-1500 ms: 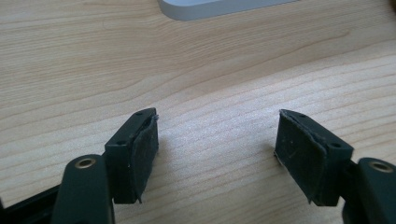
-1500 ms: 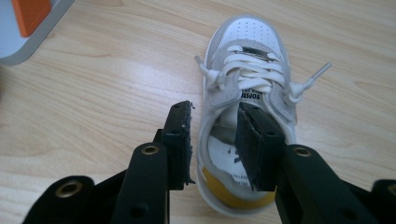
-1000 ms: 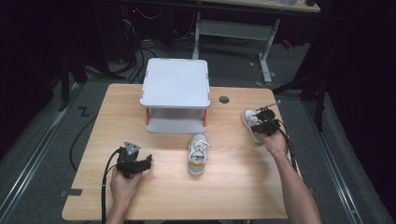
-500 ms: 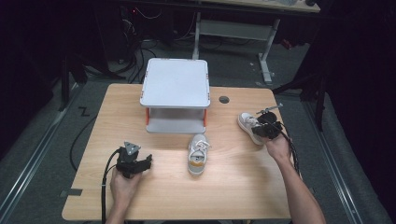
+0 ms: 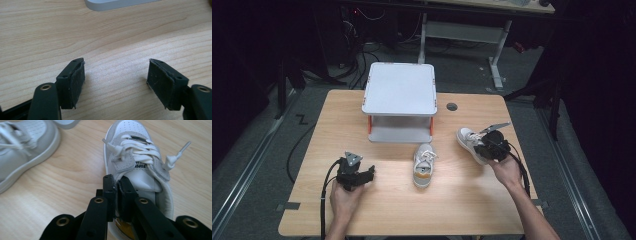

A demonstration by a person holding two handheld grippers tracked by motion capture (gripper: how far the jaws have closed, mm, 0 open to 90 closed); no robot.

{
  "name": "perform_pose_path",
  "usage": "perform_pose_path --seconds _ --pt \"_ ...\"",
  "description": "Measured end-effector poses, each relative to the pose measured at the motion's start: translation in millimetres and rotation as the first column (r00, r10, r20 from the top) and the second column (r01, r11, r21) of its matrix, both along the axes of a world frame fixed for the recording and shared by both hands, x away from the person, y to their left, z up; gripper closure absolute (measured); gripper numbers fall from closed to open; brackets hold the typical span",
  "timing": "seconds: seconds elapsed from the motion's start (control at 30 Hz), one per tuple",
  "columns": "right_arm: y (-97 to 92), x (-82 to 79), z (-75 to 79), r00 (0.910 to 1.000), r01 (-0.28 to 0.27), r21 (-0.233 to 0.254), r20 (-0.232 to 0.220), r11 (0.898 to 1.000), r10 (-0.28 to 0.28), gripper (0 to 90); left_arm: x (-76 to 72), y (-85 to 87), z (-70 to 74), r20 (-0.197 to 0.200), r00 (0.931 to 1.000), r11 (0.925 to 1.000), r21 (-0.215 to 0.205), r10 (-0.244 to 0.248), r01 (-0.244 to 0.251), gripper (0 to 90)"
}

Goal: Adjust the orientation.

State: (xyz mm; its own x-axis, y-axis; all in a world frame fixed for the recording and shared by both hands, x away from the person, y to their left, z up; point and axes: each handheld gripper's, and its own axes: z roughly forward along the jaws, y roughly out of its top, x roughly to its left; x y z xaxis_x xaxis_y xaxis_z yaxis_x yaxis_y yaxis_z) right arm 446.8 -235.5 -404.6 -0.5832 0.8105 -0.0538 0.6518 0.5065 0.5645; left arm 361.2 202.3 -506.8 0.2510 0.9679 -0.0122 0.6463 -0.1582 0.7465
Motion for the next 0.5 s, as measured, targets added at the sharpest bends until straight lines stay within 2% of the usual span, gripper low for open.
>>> perform_pose_path --seconds 0.3,0.5 --pt "20.9 -21.9 -3.0 0.9991 -0.032 0.027 -0.028 0.999 0.032 86.2 -0.1 0.0 0.1 -0.001 1.0000 1.0000 0.000 0.000 0.000 30.4" --pt "39.0 -28.7 -7.9 0.9977 -0.056 -0.002 -0.039 0.998 0.056 86.1 -0.1 0.0 0.0 0.000 1.0000 1.0000 -0.001 0.001 -0.001 30.4"
